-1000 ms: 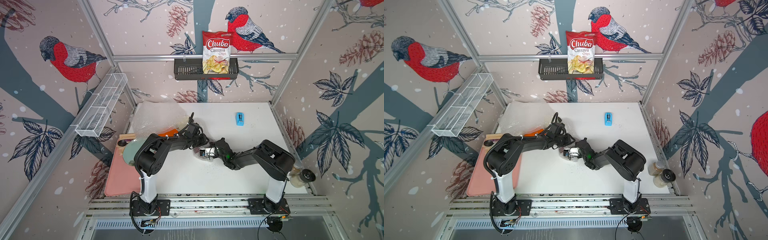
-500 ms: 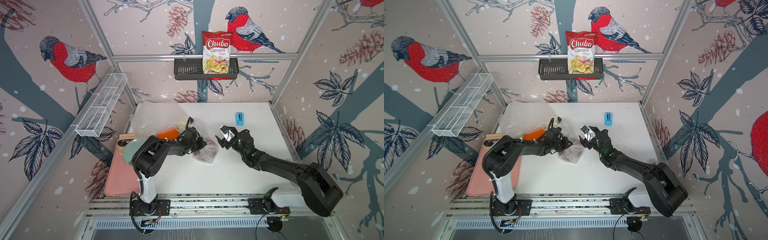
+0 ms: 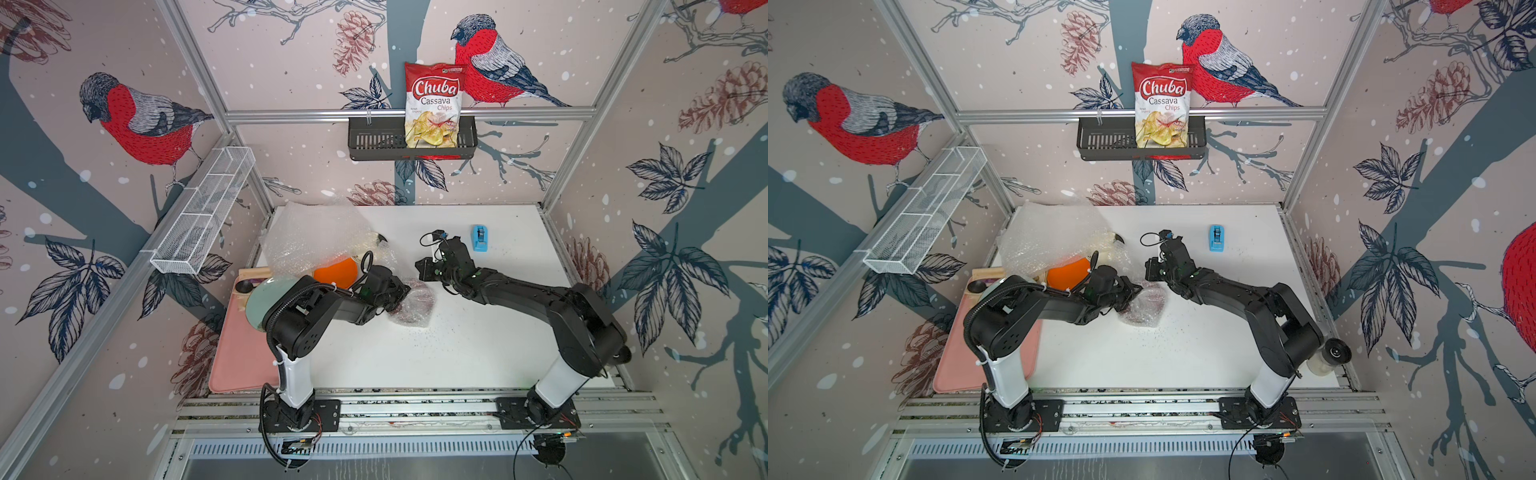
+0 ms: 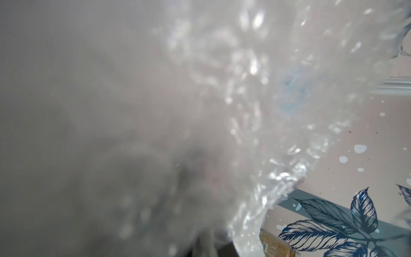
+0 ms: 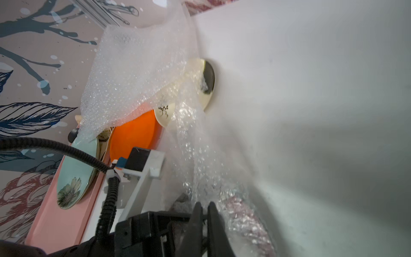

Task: Wrap dinner plates in bubble wrap
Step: Wrap the plate in the bubble wrap.

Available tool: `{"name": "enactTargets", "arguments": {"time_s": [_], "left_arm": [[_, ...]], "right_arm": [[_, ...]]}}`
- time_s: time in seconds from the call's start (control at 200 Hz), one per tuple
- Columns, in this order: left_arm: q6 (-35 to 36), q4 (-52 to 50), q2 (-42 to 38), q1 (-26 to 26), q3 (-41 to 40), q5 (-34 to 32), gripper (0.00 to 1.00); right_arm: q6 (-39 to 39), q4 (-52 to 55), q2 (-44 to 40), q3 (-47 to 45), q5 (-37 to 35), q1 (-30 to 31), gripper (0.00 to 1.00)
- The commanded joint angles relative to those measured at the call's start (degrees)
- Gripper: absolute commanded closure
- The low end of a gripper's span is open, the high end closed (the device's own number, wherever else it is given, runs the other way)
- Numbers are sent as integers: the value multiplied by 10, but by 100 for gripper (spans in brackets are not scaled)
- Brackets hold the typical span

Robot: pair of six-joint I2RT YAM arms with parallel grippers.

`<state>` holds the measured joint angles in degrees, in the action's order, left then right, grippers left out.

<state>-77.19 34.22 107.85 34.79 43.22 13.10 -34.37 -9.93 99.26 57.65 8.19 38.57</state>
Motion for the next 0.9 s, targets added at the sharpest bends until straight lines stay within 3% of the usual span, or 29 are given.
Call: {"name": "enactTargets", "arguments": {"time_s": [0.0, 0.19, 0.33, 0.43, 0.665, 0.841, 0.896], "left_arm": [[-36, -52, 5, 0, -1, -59, 100], [-36, -52, 6, 3, -5, -58, 100], [-25, -68, -7, 3, -6, -64, 100], [4, -120, -41, 2, 0, -91, 100], [72, -218, -116, -6, 25, -119, 53], [173, -369, -172, -28, 80, -187, 15], [229, -409, -170, -54, 96, -187, 13]], "right_arm": [[-101, 20, 29, 15, 53, 9, 94], [-89, 57, 85, 36, 80, 40, 94], [-101, 111, 129, 25, 27, 40, 97], [-115, 104, 135, -9, 31, 28, 98], [-111, 99, 144, -34, 46, 13, 98], [-99, 96, 149, -26, 54, 17, 98], [-93, 92, 147, -23, 56, 20, 98]]}}
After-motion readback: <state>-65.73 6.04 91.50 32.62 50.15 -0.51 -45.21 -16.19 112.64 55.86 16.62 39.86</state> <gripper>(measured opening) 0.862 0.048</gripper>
